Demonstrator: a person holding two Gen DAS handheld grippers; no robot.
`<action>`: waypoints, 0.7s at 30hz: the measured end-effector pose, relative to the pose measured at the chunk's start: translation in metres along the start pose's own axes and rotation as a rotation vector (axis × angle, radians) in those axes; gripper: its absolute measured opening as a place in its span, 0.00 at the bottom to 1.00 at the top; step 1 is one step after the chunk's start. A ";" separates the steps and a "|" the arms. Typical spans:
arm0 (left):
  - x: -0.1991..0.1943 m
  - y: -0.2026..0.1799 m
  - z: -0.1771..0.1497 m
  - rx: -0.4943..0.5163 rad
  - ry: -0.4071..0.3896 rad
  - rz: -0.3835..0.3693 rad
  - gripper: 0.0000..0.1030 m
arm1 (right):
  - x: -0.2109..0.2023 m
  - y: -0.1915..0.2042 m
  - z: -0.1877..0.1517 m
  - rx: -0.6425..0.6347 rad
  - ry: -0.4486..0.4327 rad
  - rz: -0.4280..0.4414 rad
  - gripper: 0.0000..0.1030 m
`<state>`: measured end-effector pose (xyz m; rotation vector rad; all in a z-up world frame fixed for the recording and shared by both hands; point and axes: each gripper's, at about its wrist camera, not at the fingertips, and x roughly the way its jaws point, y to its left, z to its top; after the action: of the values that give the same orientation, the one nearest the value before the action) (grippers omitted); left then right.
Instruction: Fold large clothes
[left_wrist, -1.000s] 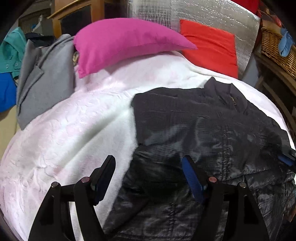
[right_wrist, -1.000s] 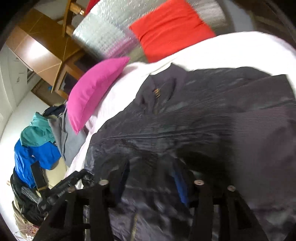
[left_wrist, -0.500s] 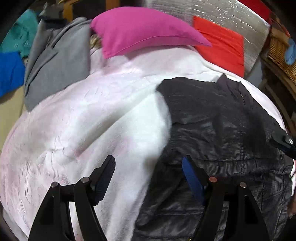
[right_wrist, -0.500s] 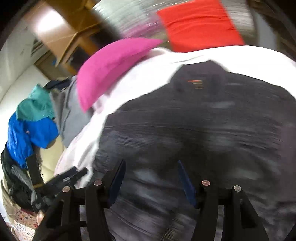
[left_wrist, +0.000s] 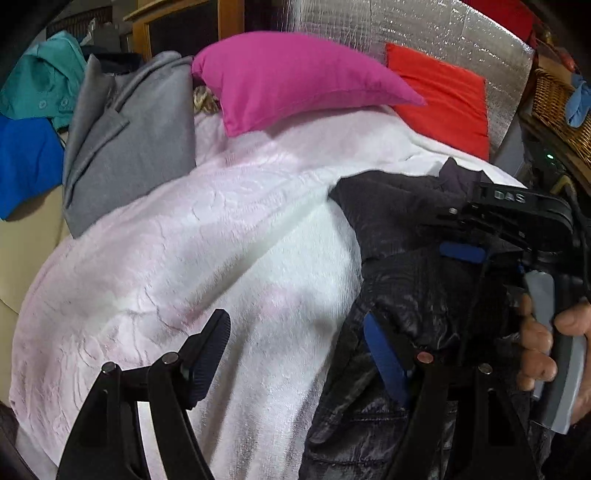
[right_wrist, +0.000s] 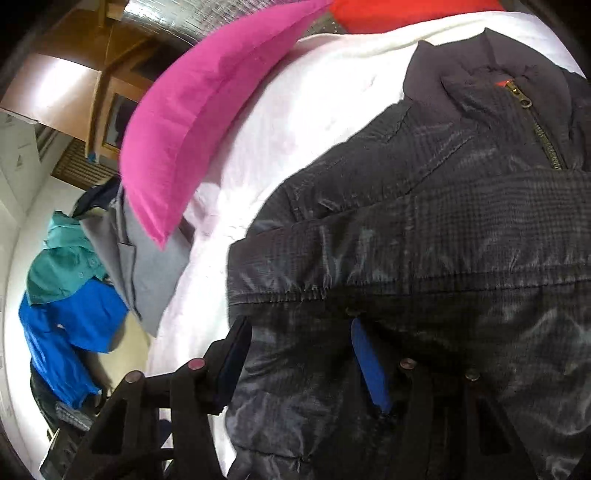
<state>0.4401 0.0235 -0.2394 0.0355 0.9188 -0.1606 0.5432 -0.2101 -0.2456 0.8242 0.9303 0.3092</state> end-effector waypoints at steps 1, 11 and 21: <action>-0.003 0.001 0.001 -0.004 -0.010 0.004 0.73 | -0.009 0.000 -0.002 -0.006 -0.015 0.011 0.59; -0.035 -0.006 0.002 0.009 -0.145 0.005 0.73 | -0.127 -0.021 -0.023 -0.100 -0.202 -0.087 0.59; -0.051 -0.020 0.001 0.055 -0.218 -0.004 0.73 | -0.204 -0.109 -0.032 0.024 -0.326 -0.255 0.59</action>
<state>0.4070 0.0095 -0.1974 0.0661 0.6967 -0.1900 0.3873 -0.3822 -0.2175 0.7411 0.7220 -0.0576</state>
